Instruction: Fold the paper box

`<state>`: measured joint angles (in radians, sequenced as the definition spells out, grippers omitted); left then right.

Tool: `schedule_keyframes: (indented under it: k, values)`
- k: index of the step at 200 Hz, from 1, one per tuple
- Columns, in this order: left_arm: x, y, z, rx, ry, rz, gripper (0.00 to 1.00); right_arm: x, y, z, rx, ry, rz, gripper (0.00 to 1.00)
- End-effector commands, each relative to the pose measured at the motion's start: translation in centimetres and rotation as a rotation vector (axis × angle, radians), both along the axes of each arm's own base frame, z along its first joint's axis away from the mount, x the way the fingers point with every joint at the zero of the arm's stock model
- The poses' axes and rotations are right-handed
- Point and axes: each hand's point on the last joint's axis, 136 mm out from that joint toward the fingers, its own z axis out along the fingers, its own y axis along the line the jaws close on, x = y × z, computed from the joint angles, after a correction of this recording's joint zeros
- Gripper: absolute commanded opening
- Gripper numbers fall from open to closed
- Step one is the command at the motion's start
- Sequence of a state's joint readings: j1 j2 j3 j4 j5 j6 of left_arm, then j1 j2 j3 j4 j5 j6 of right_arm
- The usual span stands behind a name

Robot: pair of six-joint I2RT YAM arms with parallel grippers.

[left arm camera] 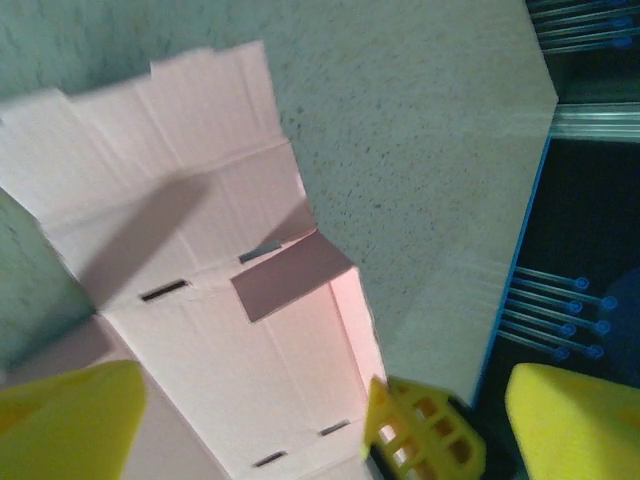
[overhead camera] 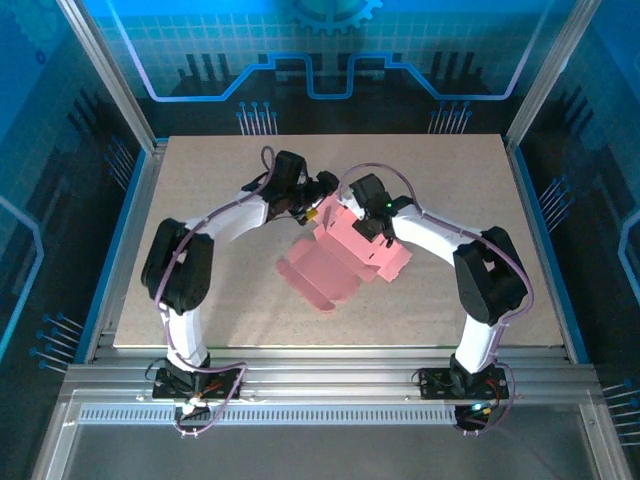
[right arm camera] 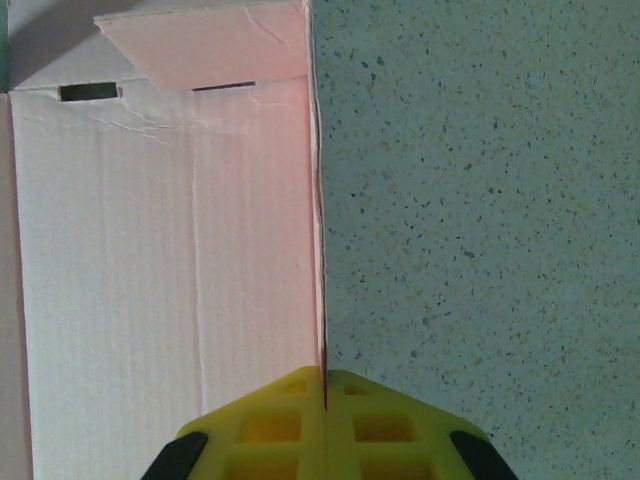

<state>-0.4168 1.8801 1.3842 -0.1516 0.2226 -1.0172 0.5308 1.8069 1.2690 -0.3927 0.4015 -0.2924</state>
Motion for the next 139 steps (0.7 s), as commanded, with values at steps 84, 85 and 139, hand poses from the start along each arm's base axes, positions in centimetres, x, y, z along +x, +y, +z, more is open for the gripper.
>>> schedule_keyframes:
  k: [84, 85, 139]
  values:
    - [2.1, 11.7, 1.6, 0.189, -0.419, -0.094, 0.99, 0.4, -2.0, 1.9, -0.048, -0.103, 0.008, 0.00]
    - [2.1, 11.8, 1.6, 0.192, -0.420, -0.094, 0.99, 0.4, -2.0, 1.9, -0.050, -0.106, 0.009, 0.00]
    - [2.8, 11.3, 0.9, 0.242, -0.406, -0.181, 0.99, 0.5, -1.3, 2.0, -0.195, -0.232, 0.124, 0.00]
